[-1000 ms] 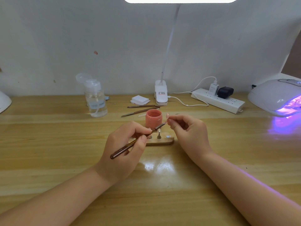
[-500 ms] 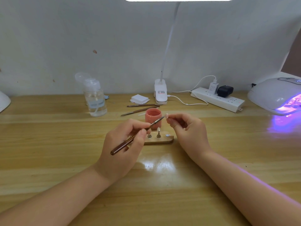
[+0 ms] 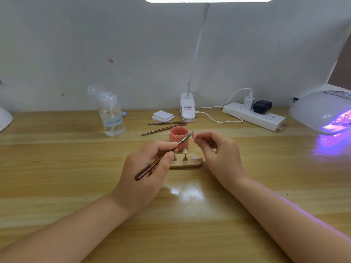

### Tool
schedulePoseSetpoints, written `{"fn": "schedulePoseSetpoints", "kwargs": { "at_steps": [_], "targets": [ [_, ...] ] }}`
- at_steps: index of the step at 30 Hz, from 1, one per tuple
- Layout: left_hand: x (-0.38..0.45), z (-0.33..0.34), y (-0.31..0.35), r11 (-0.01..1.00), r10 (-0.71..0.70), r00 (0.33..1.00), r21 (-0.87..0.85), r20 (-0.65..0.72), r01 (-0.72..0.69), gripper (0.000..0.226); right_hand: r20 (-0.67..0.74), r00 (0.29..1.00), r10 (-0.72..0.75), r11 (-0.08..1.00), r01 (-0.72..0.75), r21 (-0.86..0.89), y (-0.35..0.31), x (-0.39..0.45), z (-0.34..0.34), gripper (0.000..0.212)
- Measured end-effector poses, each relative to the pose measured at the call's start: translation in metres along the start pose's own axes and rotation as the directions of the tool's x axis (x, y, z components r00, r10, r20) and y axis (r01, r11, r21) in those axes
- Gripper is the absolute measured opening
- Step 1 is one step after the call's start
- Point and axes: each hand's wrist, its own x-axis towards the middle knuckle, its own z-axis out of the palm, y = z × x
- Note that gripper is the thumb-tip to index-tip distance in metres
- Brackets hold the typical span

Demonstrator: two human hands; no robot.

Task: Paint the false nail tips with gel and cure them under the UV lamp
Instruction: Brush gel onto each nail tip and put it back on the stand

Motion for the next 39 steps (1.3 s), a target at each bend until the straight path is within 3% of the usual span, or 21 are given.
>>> {"fn": "schedulePoseSetpoints", "kwargs": {
  "at_steps": [14,17,20,24,27,32,36,39],
  "targets": [
    [0.004,-0.006,0.000,0.999,-0.012,0.999,-0.051,0.039,0.014,0.020,0.000,1.000,0.018,1.000,-0.018,-0.025,0.003,0.001,0.001,0.015],
    [0.029,-0.015,0.002,0.992,-0.099,0.993,-0.080,-0.066,0.094,0.016,-0.001,1.000,0.026,0.999,-0.026,-0.024,0.003,0.001,0.002,0.014],
    [0.060,-0.018,-0.001,0.961,-0.276,0.955,-0.058,-0.108,0.271,0.016,-0.010,0.998,0.056,0.998,-0.057,-0.023,0.005,0.003,0.001,0.011],
    [0.102,-0.012,-0.008,0.899,-0.410,0.912,0.172,0.003,0.404,0.016,-0.020,0.995,0.095,0.995,-0.095,-0.010,0.006,0.004,0.001,0.009],
    [0.132,-0.002,-0.015,0.807,-0.557,0.828,0.277,0.065,0.521,0.019,-0.021,0.996,0.090,0.996,-0.090,-0.019,0.006,0.004,0.001,0.009],
    [0.147,0.017,-0.022,0.723,-0.664,0.733,0.378,0.148,0.579,0.017,-0.025,0.996,0.081,0.996,-0.082,-0.025,0.007,0.004,0.002,0.009],
    [0.139,0.024,-0.026,0.685,-0.716,0.677,0.358,0.170,0.634,0.015,-0.024,0.996,0.084,0.996,-0.085,-0.027,0.007,0.004,0.002,0.010],
    [0.138,0.012,-0.028,0.674,-0.735,0.670,0.203,0.100,0.710,0.015,-0.021,0.996,0.082,0.996,-0.082,-0.031,0.007,0.004,0.001,0.010]
  ]
}}
